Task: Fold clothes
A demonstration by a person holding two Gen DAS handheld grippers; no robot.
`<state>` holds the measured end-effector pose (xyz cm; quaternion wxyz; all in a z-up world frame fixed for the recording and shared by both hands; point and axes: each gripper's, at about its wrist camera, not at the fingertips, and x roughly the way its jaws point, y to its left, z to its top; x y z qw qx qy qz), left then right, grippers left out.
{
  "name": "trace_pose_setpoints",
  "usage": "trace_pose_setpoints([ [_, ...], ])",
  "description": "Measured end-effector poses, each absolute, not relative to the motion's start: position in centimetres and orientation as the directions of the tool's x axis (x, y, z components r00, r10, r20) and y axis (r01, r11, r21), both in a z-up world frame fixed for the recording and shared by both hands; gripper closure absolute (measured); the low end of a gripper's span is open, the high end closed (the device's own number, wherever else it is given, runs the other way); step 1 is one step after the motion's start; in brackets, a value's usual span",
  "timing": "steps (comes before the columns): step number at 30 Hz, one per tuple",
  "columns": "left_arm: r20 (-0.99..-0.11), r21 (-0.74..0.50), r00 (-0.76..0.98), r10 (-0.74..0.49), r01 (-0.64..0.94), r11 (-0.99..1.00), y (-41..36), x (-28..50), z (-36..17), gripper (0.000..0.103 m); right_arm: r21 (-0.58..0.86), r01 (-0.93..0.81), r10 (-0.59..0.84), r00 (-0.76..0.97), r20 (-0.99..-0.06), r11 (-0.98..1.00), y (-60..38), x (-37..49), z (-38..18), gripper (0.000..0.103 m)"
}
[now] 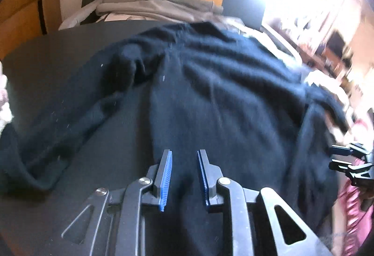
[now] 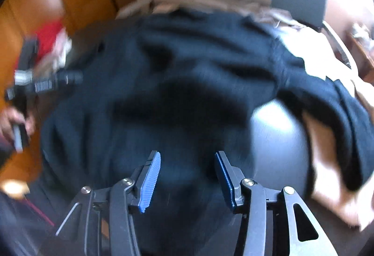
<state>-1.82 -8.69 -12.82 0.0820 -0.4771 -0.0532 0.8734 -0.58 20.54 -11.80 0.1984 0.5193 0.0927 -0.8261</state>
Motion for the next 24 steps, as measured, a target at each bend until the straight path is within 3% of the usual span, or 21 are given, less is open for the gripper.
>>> trace_pose_setpoints([
  [6, -0.835, 0.016, -0.543, 0.085, -0.178, -0.984, -7.1, -0.3, -13.2, 0.079, 0.035, 0.313, -0.167, -0.403, -0.9, -0.949, 22.9, 3.1, -12.3, 0.054],
  [13, -0.846, -0.004, -0.528, 0.081, -0.146, -0.989, -7.5, -1.1, -12.5, 0.079, 0.031, 0.253, -0.135, -0.406, -0.904, -0.967, 23.9, 5.9, -12.1, 0.05],
  [18, -0.811, -0.052, -0.563, 0.155, -0.196, -0.979, -7.5, 1.7, -10.4, 0.079, 0.061, 0.301, -0.149, -0.277, -0.949, -0.952, 22.4, 6.8, -11.7, 0.045],
  [20, -0.812, -0.04, -0.559, 0.168, -0.233, -0.972, -7.0, 2.4, -10.1, 0.079, 0.118, 0.317, -0.196, -0.229, -0.953, -0.941, 22.2, 6.7, -11.0, 0.048],
  [24, -0.814, -0.05, -0.543, 0.206, -0.289, -0.956, -6.0, 2.8, -9.8, 0.079, 0.167, 0.293, -0.279, -0.398, -0.874, -0.942, 22.7, 4.8, -6.3, 0.048],
])
